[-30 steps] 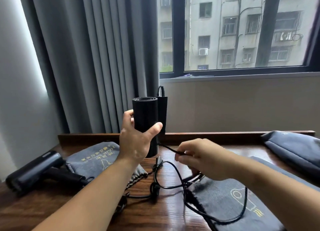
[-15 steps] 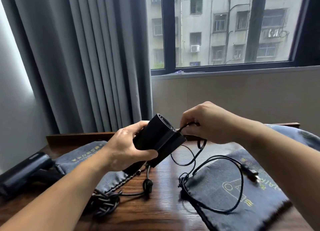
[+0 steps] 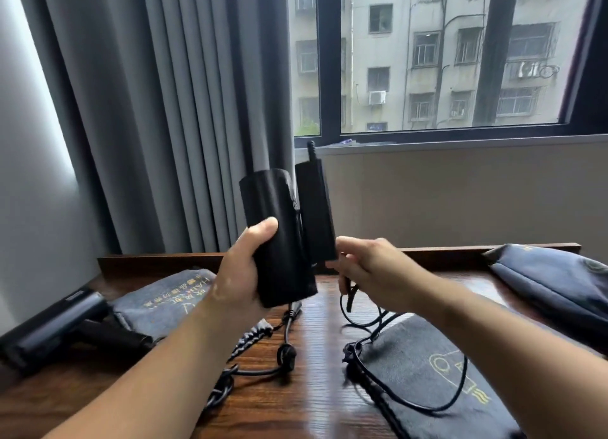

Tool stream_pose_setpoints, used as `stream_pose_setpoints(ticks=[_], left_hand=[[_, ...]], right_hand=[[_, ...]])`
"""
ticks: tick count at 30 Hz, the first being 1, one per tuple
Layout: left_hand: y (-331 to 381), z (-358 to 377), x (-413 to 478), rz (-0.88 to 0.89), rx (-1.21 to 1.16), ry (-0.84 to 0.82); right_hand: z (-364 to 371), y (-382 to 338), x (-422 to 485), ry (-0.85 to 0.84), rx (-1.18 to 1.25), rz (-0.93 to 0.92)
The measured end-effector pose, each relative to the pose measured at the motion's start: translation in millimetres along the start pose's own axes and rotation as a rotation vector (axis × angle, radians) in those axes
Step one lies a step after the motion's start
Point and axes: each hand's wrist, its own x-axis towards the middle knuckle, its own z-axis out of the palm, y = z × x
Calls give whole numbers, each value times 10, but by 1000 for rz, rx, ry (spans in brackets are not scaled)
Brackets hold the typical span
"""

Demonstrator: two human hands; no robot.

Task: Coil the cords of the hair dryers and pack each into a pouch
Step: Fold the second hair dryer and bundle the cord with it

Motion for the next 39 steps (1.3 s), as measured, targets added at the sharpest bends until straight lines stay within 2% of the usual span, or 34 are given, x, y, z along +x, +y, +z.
stream_pose_setpoints(ticks=[3,5,7,10,13,16,19,23,26,30,32,34,37,39], left_hand=[[-19,104,125,118,-189,216],[7,-8,248,226,-190,358],[31,-175,316,337,21,493],[-54,-333,308,401,368,564],[-174,-380,273,389,630,549],[-261,-392,222,370,981,402],[-248,-392,126,276,1042,221],[-160,-418,69,152,983,-69],[-118,-395,9,38,742,-311],[-138,-350,-26,-51,448,-412],[-181,-273,-35,-3,300,-346],[-206,-139,-30,46,149,-210],[-238,31,98,135,55,141],[-245,88,194,202,-1,346]], right_hand=[[168,-87,-85,-98,-121,-39],[204,-145,-181,-168,-205,-78],[169,-177,-274,-184,-253,-131],[13,-255,-335,-146,-331,-191],[-95,-374,-314,-107,-417,-242],[-291,-423,-227,3,-413,-228],[-597,-266,-125,122,-285,-159],[-817,-25,23,115,-189,-89],[-834,82,75,53,-93,-75],[-649,245,59,37,3,35],[-465,273,19,72,37,85],[-276,244,-37,110,42,129],[6,139,-125,122,-7,86],[145,41,-167,53,-65,57]])
